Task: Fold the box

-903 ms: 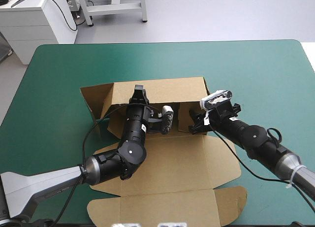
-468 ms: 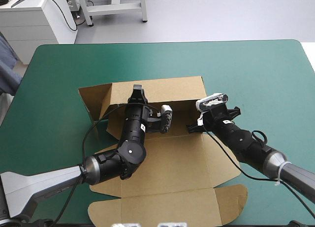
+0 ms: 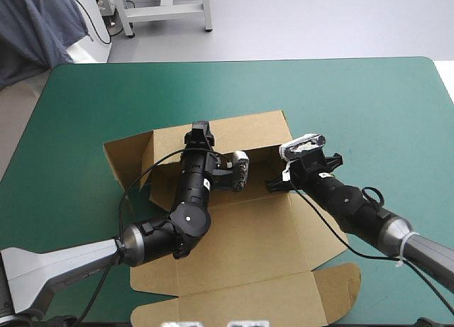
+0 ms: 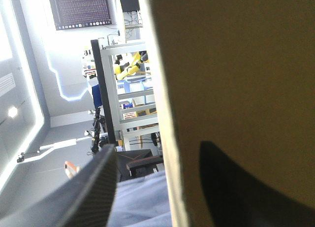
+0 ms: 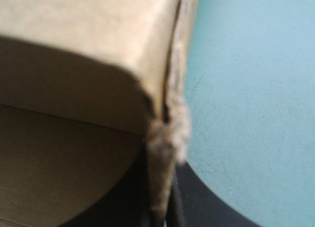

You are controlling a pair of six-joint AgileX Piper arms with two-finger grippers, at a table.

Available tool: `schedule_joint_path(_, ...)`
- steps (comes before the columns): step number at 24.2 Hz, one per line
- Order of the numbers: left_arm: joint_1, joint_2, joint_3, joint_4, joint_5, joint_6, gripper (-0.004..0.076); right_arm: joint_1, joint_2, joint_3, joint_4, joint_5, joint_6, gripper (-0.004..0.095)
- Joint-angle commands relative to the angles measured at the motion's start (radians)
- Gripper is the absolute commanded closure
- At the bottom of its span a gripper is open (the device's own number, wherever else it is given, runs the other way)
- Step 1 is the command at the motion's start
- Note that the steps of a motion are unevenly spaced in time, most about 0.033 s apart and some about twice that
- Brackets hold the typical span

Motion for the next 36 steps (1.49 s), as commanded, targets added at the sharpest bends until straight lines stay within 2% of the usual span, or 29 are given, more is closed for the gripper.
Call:
schedule_joint_path(1, -0.008, -0.036, -0.030, 0.095, 0.049, -0.092, 0.0132, 0.003, -0.026, -0.035, -0.025, -0.020, -0.010, 0.0923)
schedule_joint_path(6, -0.087, -0.036, -0.030, 0.005, 0.153, -0.092, 0.0142, -0.004, 0.016, -0.074, -0.028, -0.066, -0.021, 0.0923)
schedule_joint_path(10, -0.223, -0.038, -0.030, -0.178, 0.190, -0.080, 0.0142, -0.045, 0.073, -0.128, -0.036, -0.062, -0.043, 0.0924)
schedule_joint_path(13, -0.313, -0.038, -0.030, -0.182, 0.212, -0.077, 0.0143, -0.076, 0.094, -0.155, -0.036, -0.047, -0.082, 0.0924)
schedule_joint_path(14, -0.339, -0.038, -0.030, -0.182, 0.220, -0.077, 0.0166, -0.083, 0.098, -0.157, -0.036, -0.037, -0.097, 0.0924)
schedule_joint_path(15, -0.352, -0.038, -0.030, -0.190, 0.220, -0.069, 0.0217, -0.083, 0.103, -0.157, -0.036, -0.037, -0.105, 0.0924)
schedule_joint_path(17, -0.359, -0.038, -0.030, -0.240, 0.213, 0.006, 0.0454, -0.083, 0.104, -0.157, -0.036, -0.034, -0.116, 0.0924)
schedule_joint_path(19, -0.354, -0.040, -0.030, -0.294, 0.204, 0.084, 0.0738, -0.083, 0.104, -0.157, -0.036, -0.031, -0.116, 0.0924)
schedule_joint_path(21, -0.343, -0.054, -0.040, -0.392, 0.168, 0.240, 0.0702, -0.083, 0.104, -0.157, -0.036, -0.014, -0.116, 0.0929)
schedule_joint_path(24, -0.296, -0.083, -0.122, -0.739, 0.121, 0.583, 0.0706, -0.083, 0.109, -0.157, -0.036, -0.002, -0.116, 0.0929)
schedule_joint_path(27, -0.182, -0.104, -0.261, -1.114, 0.163, 0.849, 0.0706, -0.083, 0.113, -0.157, -0.036, 0.007, -0.116, 0.0929)
schedule_joint_path(29, -0.101, -0.114, -0.366, -1.279, 0.215, 0.928, 0.0708, -0.083, 0.113, -0.157, -0.034, 0.012, -0.116, 0.0929)
schedule_joint_path(32, 0.043, -0.125, -0.500, -1.384, 0.256, 0.959, 0.0713, -0.083, 0.113, -0.157, -0.034, 0.025, -0.116, 0.0929)
schedule_joint_path(36, 0.252, -0.143, -0.605, -1.476, 0.225, 0.966, 0.0712, -0.083, 0.113, -0.157, -0.028, 0.041, -0.116, 0.0929)
